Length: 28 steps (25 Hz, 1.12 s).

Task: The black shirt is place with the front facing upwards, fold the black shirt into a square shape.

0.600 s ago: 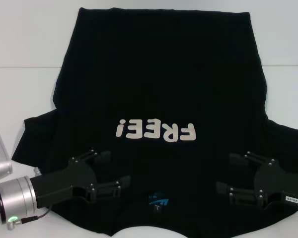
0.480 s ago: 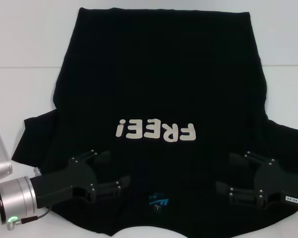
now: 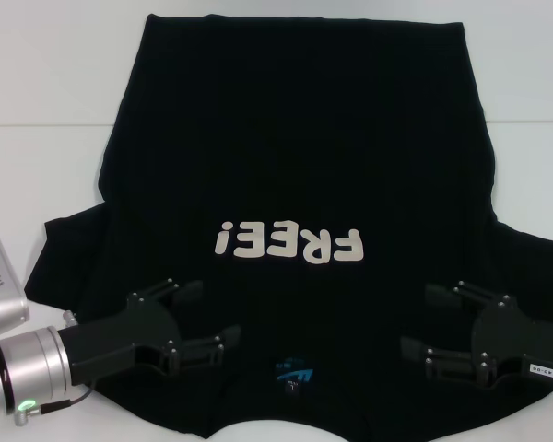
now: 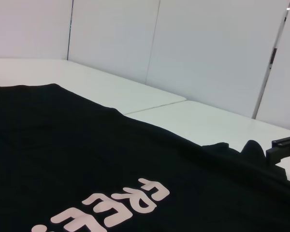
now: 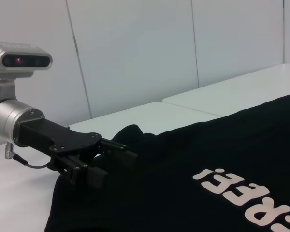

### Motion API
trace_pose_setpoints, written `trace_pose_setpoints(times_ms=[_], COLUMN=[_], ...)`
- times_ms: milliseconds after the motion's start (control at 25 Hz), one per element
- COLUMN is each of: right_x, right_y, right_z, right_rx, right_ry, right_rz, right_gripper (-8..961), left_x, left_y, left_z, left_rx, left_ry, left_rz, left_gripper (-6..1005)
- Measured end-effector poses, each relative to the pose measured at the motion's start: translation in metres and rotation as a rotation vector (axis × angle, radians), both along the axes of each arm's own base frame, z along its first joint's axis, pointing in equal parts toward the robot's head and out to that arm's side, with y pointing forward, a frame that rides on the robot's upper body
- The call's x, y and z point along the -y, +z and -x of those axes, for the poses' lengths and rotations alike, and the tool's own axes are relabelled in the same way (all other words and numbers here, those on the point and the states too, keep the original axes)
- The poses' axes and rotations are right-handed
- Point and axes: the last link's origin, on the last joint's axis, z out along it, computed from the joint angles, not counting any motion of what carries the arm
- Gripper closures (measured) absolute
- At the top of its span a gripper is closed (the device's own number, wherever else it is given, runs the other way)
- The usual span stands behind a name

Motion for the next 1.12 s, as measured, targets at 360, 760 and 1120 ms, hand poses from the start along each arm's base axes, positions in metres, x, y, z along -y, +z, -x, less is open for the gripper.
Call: trace_pose_setpoints(times_ms=[360, 760, 1120], right_x=[-0.001, -0.003, -0.004], right_y=[0.0, 0.001, 0.001], right_z=[0.0, 0.0, -0.002], right_rx=[0.001, 0.004, 0.011], right_ry=[-0.005, -0.009, -0.026], right_rz=[0.0, -0.002, -0.006], right_gripper=[37, 37, 37], left_x=[-0.023, -0.057, -0.067], left_y=[0.034, 0.119, 0.131], left_z=[0.01, 0.034, 0.066], left_rx=[0.192, 0.19, 0.102], left_ry=[0.311, 0.613, 0.778], left_rz=[-0.037, -0.064, -0.202], left_gripper=[96, 101, 106])
